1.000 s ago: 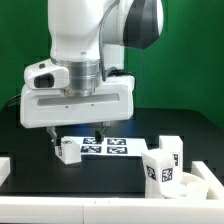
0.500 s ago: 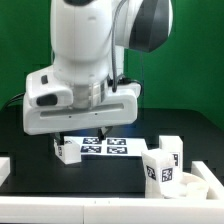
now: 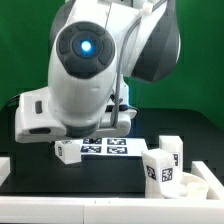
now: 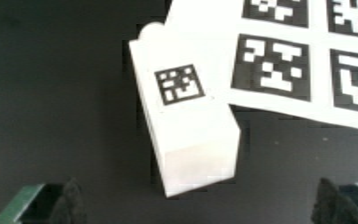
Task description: Assemble stool
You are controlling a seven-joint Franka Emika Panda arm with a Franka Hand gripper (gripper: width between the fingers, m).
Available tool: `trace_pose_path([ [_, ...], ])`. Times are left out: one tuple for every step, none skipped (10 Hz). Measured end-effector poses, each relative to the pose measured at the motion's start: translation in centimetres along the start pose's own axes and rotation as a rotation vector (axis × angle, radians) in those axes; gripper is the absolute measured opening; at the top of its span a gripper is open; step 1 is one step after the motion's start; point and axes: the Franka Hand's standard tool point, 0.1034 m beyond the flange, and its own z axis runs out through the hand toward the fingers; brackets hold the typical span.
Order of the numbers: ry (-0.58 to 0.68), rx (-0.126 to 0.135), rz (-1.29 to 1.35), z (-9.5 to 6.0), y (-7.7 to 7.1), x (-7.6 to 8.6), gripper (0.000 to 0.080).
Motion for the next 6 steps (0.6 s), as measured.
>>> trace_pose_path([
  [-0.056,0.006,0.002,0.2,-0.1,0.0,0.0649],
  [-0.043,0.001,0.001,0.1,0.0,0.5,0.0649],
  [-0.063,0.007,0.021,1.2,-0.2,0.2,0.0649],
  [-0.096,0.014,0.027,2.8,-0.5,-0.2,0.0649],
  [-0.110,0.017,0.028,3.6,-0.6,-0.4,0.0649],
  [-0.109,0.019,0.030,4.4,-0.4,-0.4,0.0649],
])
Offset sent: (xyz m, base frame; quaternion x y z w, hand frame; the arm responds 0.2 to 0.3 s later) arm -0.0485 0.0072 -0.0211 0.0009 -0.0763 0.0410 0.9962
